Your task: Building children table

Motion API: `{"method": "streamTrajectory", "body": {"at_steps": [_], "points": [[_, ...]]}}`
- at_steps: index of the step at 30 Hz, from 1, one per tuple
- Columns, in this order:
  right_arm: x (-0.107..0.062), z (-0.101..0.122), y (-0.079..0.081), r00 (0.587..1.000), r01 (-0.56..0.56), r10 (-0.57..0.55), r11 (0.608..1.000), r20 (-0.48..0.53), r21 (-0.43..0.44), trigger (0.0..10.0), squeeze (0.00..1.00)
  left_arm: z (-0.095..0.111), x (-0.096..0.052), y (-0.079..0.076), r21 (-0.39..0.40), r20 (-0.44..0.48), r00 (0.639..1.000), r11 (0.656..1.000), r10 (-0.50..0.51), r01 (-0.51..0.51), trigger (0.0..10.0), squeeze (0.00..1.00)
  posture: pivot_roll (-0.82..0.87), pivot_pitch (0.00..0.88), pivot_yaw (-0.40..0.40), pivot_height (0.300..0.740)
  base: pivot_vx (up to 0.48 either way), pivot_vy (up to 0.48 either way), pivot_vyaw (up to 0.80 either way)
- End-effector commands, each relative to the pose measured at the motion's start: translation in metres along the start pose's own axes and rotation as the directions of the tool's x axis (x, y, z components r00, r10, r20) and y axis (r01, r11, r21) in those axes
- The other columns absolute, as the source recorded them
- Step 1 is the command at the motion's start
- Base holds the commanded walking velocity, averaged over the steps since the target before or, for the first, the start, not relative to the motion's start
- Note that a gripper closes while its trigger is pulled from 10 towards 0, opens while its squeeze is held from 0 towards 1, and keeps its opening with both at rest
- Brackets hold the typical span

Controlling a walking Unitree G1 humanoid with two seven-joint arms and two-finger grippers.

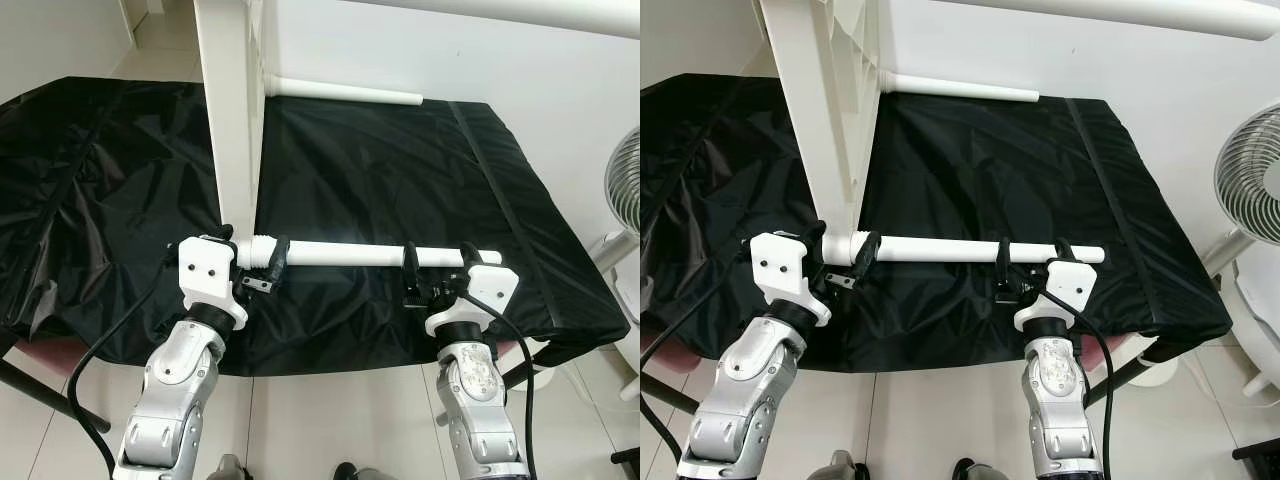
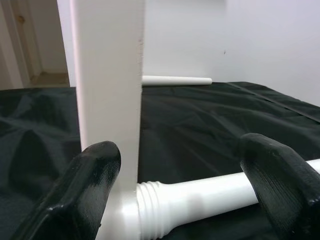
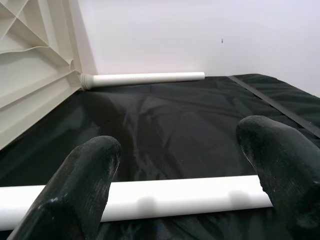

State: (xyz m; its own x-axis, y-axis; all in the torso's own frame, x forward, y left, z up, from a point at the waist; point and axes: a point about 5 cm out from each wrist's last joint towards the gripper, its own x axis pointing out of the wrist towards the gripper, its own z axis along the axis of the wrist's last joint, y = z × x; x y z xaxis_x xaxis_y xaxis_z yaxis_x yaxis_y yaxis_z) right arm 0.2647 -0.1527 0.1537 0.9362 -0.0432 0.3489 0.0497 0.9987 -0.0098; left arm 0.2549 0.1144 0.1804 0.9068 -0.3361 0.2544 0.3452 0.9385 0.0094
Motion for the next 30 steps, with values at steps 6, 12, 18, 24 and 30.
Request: {"method": "streamTrajectory", "body": {"at_steps": [6, 12, 18, 24, 30], "points": [[0.000, 0.001, -0.007, 1.000, 0.015, -0.015, 1.000, 0.003, -0.020, 10.0, 0.00, -0.006, -0.003, -0.004, 0.010, -0.013, 0.999, 1.000, -0.030, 0.030, 10.0, 0.00, 0.12, 0.075, -0.035, 0.740, 0.000, 0.000, 0.00], [0.017, 0.026, -0.028, 0.991, 0.088, -0.060, 0.966, 0.120, -0.245, 10.0, 0.00, -0.011, 0.002, -0.018, -0.001, -0.033, 0.989, 0.989, -0.146, 0.146, 10.0, 0.00, 0.12, 0.090, -0.031, 0.740, 0.000, 0.000, 0.00], [0.036, 0.062, -0.044, 0.958, 0.197, -0.088, 0.892, 0.273, -0.407, 10.0, 0.00, -0.012, 0.011, -0.025, 0.003, -0.030, 0.977, 0.977, -0.211, 0.211, 10.0, 0.00, 0.10, 0.101, -0.019, 0.740, 0.000, 0.000, 0.00], [0.051, 0.100, -0.045, 0.897, 0.298, -0.048, 0.798, 0.439, -0.523, 10.0, 0.00, -0.013, 0.025, -0.028, -0.024, -0.025, 0.974, 0.974, -0.227, 0.226, 10.0, 0.00, 0.09, 0.117, -0.013, 0.740, 0.000, 0.000, 0.00], [0.064, 0.123, -0.030, 0.842, 0.316, 0.080, 0.729, 0.533, -0.608, 10.0, 0.00, -0.013, 0.038, -0.034, -0.062, -0.021, 0.972, 0.970, -0.235, 0.234, 10.0, 0.00, 0.08, 0.134, -0.009, 0.740, 0.000, 0.000, 0.00]]}}
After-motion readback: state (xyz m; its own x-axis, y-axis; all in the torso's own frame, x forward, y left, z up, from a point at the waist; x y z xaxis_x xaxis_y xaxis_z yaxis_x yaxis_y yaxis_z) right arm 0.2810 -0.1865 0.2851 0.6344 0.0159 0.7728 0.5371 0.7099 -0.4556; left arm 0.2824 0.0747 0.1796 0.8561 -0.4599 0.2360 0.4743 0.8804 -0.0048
